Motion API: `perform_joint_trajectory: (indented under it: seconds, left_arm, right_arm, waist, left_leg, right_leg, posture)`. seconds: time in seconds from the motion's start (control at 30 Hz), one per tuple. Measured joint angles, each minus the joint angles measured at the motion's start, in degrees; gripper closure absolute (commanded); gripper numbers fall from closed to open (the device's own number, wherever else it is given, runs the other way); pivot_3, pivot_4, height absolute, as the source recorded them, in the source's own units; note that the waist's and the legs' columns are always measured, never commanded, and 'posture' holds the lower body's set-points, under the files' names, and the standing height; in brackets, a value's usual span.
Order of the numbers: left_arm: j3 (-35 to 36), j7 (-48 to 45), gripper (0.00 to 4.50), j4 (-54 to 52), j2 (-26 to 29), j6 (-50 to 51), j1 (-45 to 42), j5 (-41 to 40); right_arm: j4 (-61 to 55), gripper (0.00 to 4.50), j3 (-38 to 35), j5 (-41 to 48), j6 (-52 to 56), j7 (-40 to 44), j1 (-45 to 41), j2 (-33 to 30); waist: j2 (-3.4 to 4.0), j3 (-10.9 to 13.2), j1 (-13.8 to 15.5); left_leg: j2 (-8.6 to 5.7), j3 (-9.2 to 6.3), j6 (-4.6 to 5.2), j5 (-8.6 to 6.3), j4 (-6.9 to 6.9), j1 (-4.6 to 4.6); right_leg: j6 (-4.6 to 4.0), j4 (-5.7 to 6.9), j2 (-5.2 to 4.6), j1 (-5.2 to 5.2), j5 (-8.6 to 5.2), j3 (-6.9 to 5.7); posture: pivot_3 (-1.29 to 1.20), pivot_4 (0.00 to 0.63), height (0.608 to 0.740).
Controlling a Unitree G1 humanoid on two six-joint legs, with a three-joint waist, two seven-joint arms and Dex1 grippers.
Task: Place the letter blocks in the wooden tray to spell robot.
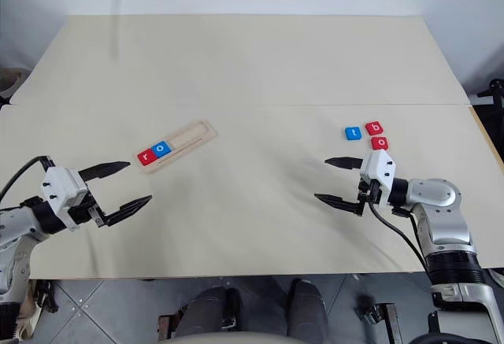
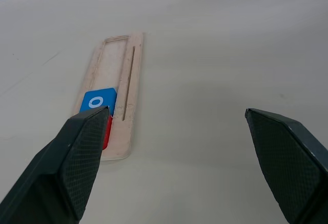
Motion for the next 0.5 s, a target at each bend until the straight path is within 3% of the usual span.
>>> perform_joint_trajectory:
  seconds: [0.27,0.5]
  left_arm:
    - [5.76,4.47,0.00,-1.48,-4.56,1.71,5.75,-2.79]
    - [13.22,13.50,0.00,-1.30,-14.57,0.74,13.32,-3.90]
  right_arm:
    - [-0.94,0.01,0.15,1.83,1.96,-0.70,-2.16,3.66]
    - [-11.87,0.01,5.12,3.35,7.25,-3.42,-6.12,12.26]
  waist:
    - [0.00,0.00,-0.28]
    - [0.00,0.00,0.01]
  left_leg:
    - [0.10,-0.03,-0.04,-0.02,-0.01,0.05]
    - [0.16,-0.18,-0.06,-0.06,0.01,0.09]
  right_leg:
    - [-0.02,0.02,0.03,-0.02,-0.01,0.03]
    - [-0.02,0.04,0.05,-0.03,-0.01,0.08]
  posture:
    - [0.00,0.150,0.740]
    - [0.00,0.150,0.740]
